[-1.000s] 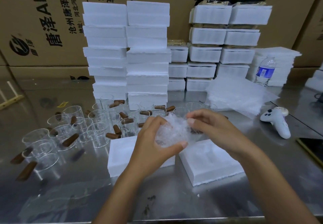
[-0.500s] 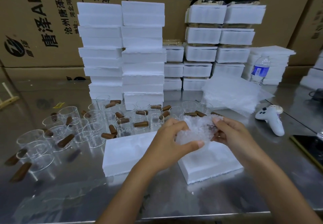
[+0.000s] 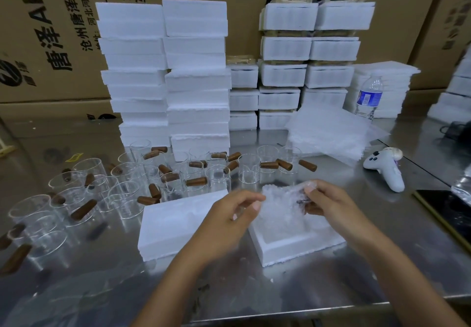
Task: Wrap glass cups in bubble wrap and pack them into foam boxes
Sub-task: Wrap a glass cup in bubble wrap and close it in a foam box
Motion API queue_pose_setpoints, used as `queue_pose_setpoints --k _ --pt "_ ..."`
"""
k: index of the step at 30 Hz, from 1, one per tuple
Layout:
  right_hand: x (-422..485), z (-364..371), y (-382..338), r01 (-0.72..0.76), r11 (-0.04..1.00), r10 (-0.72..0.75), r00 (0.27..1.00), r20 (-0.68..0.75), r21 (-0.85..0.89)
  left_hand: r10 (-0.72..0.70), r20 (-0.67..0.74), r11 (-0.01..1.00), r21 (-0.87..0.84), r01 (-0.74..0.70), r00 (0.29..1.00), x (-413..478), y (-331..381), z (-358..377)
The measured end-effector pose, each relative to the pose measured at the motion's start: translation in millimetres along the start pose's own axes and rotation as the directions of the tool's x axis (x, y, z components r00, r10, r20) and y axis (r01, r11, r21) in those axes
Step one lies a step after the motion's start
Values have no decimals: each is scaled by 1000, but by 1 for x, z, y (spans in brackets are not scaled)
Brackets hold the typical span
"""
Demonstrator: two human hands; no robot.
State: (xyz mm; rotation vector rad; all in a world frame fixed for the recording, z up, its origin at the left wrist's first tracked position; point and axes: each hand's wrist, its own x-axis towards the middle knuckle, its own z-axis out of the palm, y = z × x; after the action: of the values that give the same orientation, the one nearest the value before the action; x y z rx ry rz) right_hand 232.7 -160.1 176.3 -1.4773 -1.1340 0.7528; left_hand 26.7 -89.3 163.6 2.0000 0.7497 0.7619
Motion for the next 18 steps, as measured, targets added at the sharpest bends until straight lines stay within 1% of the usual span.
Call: queue_pose_setpoints --k 3,5,8,11,13,14,16,18 --pt "1 0 5 28 984 -8 994 110 -176 -12 21 994 109 10 1000 0 -6 1" --pt "2 -3 12 61 951 -28 994 109 -304 -11 55 983 183 1 998 1 -8 2" --pt "2 -5 20 90 908 -94 996 11 -409 -13 77 968 252 -7 997 2 -10 3" --pt "0 -7 25 125 841 -233 962 -144 -527 -11 89 953 301 -16 996 2 -10 4" --pt "-1 -10 31 119 833 -278 935 -222 -540 -19 88 942 336 -12 996 0 -11 2" --pt "-1 -12 33 98 847 -266 929 -258 -523 -22 75 933 361 -6 997 -2 -12 0" --pt "-1 -18 39 25 877 -204 924 -324 -480 -2 46 888 459 -19 999 -6 -16 -7" --pt "-4 -23 45 -53 907 -102 934 -342 -417 12 42 832 554 -34 999 -10 -22 -12"
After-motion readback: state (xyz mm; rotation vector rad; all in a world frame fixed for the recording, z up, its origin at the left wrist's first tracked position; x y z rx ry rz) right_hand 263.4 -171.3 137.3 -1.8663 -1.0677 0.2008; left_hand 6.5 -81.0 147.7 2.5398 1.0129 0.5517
